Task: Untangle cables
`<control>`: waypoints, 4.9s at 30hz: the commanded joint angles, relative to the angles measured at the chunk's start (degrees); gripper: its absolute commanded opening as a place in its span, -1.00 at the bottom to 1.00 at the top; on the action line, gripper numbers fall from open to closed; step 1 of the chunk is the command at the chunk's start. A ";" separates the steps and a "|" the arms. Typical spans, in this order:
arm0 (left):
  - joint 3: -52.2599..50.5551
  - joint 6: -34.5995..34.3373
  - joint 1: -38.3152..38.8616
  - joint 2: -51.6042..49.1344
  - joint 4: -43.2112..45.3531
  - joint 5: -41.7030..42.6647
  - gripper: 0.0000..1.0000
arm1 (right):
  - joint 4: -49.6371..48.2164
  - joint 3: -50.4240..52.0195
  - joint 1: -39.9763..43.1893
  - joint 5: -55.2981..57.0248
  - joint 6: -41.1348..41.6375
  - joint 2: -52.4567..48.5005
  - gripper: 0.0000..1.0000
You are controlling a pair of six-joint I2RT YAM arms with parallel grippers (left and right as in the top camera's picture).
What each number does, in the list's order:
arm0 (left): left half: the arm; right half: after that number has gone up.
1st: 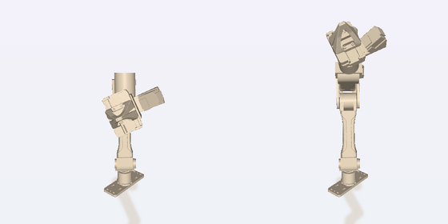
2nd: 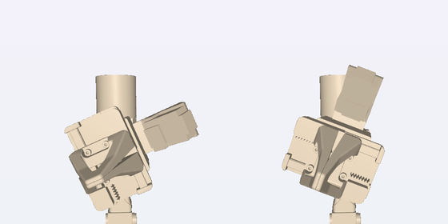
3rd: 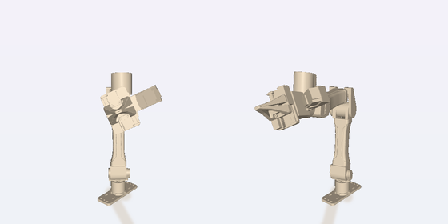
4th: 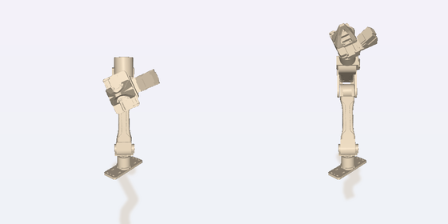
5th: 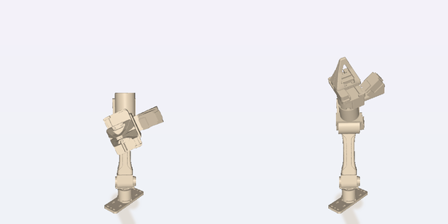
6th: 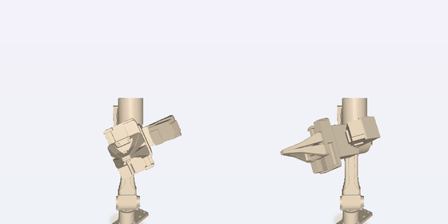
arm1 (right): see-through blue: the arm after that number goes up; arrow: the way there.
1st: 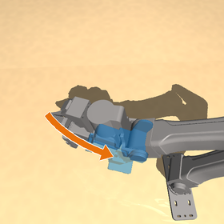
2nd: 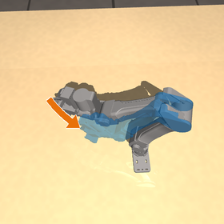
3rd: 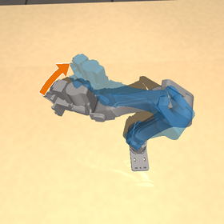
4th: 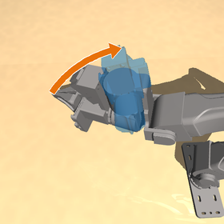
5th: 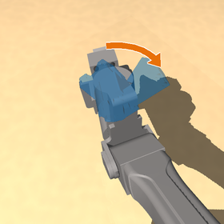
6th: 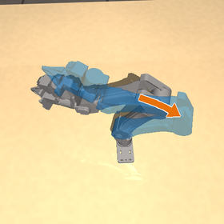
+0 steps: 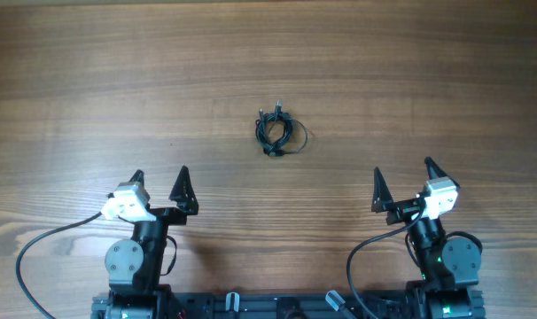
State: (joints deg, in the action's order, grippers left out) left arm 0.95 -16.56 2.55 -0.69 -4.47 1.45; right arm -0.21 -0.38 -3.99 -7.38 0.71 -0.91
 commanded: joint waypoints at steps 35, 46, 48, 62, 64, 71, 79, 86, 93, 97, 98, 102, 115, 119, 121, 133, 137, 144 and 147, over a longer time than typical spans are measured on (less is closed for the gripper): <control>-0.63 1.36 0.24 0.31 0.20 0.61 1.00 | -0.11 0.02 -0.02 0.96 -0.70 -0.11 0.99; -0.63 1.36 0.24 0.33 0.20 0.61 1.00 | -0.11 0.02 -0.02 0.96 -0.70 -0.11 1.00; -0.63 1.36 0.24 0.33 0.20 0.61 1.00 | -0.11 0.02 -0.02 0.96 -0.70 -0.11 1.00; -0.63 1.36 0.24 0.33 0.20 0.61 1.00 | -0.11 0.02 -0.02 0.96 -0.70 -0.11 1.00; -0.63 1.36 0.24 0.31 0.20 0.61 1.00 | -0.11 0.02 -0.02 0.96 -0.68 -0.11 0.99; -0.63 1.36 0.24 0.33 0.20 0.61 1.00 | -0.11 0.02 -0.02 0.96 -0.70 -0.11 0.99; -0.63 1.36 0.24 0.33 0.20 0.61 1.00 | -0.11 0.02 -0.02 0.96 -0.70 -0.11 0.99; -0.63 1.36 0.24 0.33 0.20 0.61 1.00 | -0.11 0.02 -0.02 0.96 -0.70 -0.11 0.99; -0.63 1.42 0.24 0.31 0.63 0.11 1.00 | -0.11 0.02 -0.02 0.96 -0.68 -0.11 0.99; -0.63 1.18 0.24 0.31 4.13 -2.62 1.00 | -0.11 0.02 -0.02 0.96 -0.70 -0.11 0.99; -0.63 1.18 0.22 0.31 3.54 -2.64 1.00 | -0.11 0.02 -0.02 0.96 -0.68 -0.11 0.99; -0.61 -3.41 0.24 0.31 7.50 5.22 1.00 | -0.11 0.02 -0.02 0.96 -0.70 -0.11 0.99; 17.79 -3.65 0.24 -14.10 9.77 12.83 1.00 | -0.11 0.02 -0.02 0.96 -0.70 -0.11 1.00; 27.76 -6.86 0.24 -27.85 5.68 17.77 0.99 | -0.11 0.02 -0.02 0.96 -0.70 -0.11 0.99; 33.57 -6.86 0.28 -34.97 1.79 20.68 0.99 | -0.11 0.02 -0.02 0.96 -0.68 -0.11 0.99; 56.52 -6.82 16.96 -68.43 -13.94 22.53 1.00 | -0.11 0.02 -0.02 0.96 -0.70 -0.11 0.99; 56.48 -6.80 20.65 -75.43 -13.99 22.40 1.00 | -0.11 0.02 -0.02 0.96 -0.68 -0.11 0.99; 56.43 -6.88 21.62 -86.40 -14.58 10.62 0.99 | -0.11 0.02 -0.02 0.96 -0.70 -0.11 0.99; 56.43 -6.86 21.62 -91.23 -13.66 7.37 0.93 | -0.11 0.02 -0.02 0.96 -0.70 -0.11 0.99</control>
State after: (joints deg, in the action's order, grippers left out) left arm 56.75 -23.27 23.99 -87.96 -18.90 14.44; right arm -0.08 -0.38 -3.99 -7.40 0.71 -1.23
